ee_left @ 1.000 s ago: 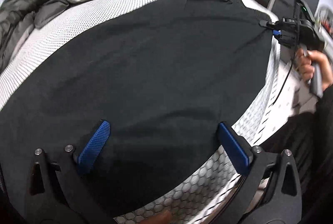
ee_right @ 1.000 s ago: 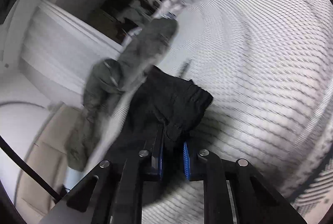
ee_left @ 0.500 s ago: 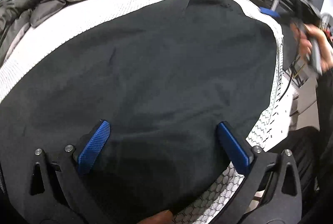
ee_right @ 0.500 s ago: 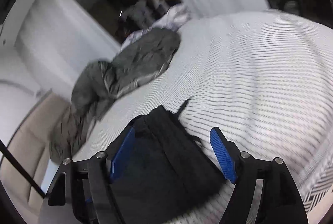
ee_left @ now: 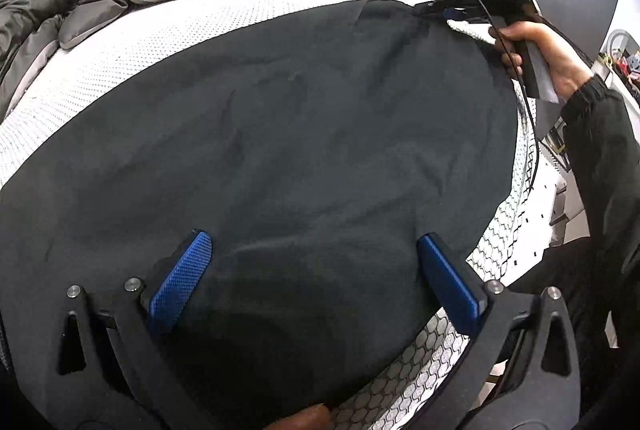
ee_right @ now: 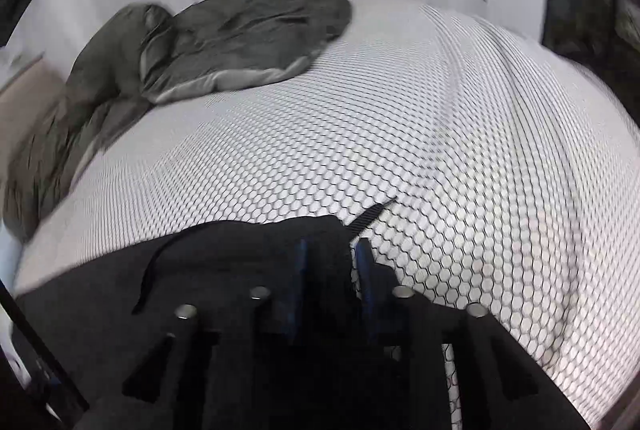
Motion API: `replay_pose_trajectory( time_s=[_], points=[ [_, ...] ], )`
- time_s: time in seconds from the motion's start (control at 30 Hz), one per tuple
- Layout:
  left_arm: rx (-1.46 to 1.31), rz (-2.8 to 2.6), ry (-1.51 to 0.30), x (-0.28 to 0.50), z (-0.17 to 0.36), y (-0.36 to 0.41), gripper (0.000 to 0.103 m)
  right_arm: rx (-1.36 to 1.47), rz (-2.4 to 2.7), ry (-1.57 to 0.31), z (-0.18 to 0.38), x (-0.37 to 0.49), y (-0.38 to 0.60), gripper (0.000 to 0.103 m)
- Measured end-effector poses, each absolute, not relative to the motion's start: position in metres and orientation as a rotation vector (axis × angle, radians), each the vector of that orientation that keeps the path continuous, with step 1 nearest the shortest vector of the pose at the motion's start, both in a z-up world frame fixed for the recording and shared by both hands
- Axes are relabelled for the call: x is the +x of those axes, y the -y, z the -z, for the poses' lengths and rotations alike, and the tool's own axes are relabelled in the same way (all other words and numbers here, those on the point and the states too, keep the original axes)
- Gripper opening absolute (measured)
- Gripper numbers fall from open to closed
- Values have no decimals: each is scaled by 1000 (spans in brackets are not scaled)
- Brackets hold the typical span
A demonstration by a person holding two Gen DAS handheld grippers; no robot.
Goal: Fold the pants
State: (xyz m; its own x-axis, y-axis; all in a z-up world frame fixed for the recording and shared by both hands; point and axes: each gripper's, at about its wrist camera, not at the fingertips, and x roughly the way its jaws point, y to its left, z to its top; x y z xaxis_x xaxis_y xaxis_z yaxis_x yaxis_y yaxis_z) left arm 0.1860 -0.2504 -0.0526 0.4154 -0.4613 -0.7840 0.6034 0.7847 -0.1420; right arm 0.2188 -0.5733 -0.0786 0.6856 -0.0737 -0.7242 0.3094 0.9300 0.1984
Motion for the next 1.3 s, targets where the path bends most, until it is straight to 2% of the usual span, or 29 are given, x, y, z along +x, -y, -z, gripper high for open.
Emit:
replay_pose_trajectory(
  time_s=[0.03,0.07,0.13,0.23,0.37,0.43,0.63,0.7,0.73,0.77,0.8,0.83,0.87,1.03,1.3],
  points=[
    [151,672,-926,186,50,245,103,312,239,-773,72,209,572,47],
    [130,672,-923,185,46,241,103,298,254,-753,66,199,570,65],
    [97,669,-900,184,37,232,103,300,262,-695,50,168,567,87],
    [55,637,-854,182,25,219,103,379,229,-593,43,104,560,89],
    [49,562,-869,188,33,213,103,656,163,-507,80,36,572,89],
    [111,556,-915,188,45,218,103,786,86,-510,103,27,575,89],
    [179,555,-915,180,48,219,103,872,-37,-581,127,59,566,87],
    [177,554,-916,180,49,216,103,842,-6,-616,133,76,562,85],
    [178,555,-913,180,50,214,103,817,12,-629,134,84,561,80],
    [178,554,-912,179,49,212,103,811,46,-621,133,87,561,63],
    [176,554,-909,178,50,210,103,815,68,-608,133,87,563,50],
    [175,553,-908,177,50,209,103,836,78,-572,130,84,564,31],
    [176,552,-909,176,50,208,103,863,62,-541,127,81,565,25],
    [154,544,-912,173,48,193,103,750,-18,-428,78,69,532,20],
    [-112,378,-868,174,30,74,102,482,-273,-379,8,81,414,20]
  ],
)
